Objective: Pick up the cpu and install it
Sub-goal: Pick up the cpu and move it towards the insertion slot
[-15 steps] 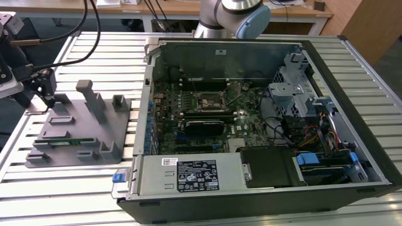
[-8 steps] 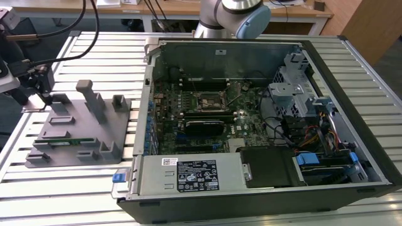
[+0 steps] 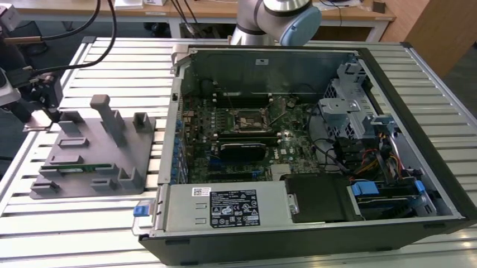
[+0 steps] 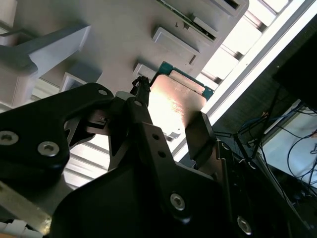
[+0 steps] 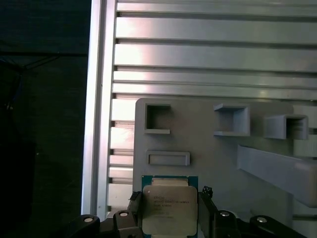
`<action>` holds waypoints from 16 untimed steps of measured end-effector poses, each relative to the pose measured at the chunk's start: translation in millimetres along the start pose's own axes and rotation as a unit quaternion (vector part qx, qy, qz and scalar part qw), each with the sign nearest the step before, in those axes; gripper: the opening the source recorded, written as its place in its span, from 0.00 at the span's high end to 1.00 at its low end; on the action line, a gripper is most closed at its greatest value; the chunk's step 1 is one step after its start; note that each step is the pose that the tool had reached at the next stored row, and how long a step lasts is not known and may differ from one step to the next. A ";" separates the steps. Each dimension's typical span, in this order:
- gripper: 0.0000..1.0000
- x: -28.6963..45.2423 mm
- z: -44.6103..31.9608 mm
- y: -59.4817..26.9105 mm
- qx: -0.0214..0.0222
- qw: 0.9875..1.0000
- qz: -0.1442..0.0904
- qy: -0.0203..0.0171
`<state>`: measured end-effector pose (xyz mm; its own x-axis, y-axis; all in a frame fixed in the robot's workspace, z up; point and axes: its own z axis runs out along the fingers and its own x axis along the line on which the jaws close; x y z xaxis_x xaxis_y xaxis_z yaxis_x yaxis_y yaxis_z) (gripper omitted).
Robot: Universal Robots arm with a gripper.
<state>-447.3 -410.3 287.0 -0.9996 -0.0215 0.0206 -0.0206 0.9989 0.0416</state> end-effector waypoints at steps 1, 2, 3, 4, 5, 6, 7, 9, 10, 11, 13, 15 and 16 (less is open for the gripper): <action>0.47 0.0 -0.9 0.0 0.000 1.000 0.000 0.000; 0.47 0.0 -1.7 0.1 0.000 1.000 0.000 0.000; 0.47 0.1 -2.7 0.1 0.000 1.000 0.000 0.000; 0.47 0.1 -3.7 0.2 0.000 1.000 0.000 0.000; 0.47 0.1 -4.7 0.2 0.000 1.000 0.000 0.000; 0.47 0.1 -5.7 0.2 0.000 1.000 0.000 0.000; 0.47 0.1 -6.8 0.3 0.000 1.000 0.000 0.000; 0.47 0.2 -9.1 0.4 0.000 1.000 0.000 0.000; 0.47 0.2 -10.5 0.4 0.000 1.000 0.000 0.000; 0.47 0.2 -12.0 0.5 0.000 1.000 0.000 0.000; 0.47 0.3 -15.3 0.7 0.000 1.000 0.000 0.000; 0.47 0.4 -18.9 0.8 0.000 1.000 0.000 0.000; 0.47 0.4 -20.9 0.9 0.000 1.000 0.000 0.000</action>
<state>-447.3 -410.3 308.0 -0.9996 -0.0215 0.0207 -0.0206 0.9989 0.0416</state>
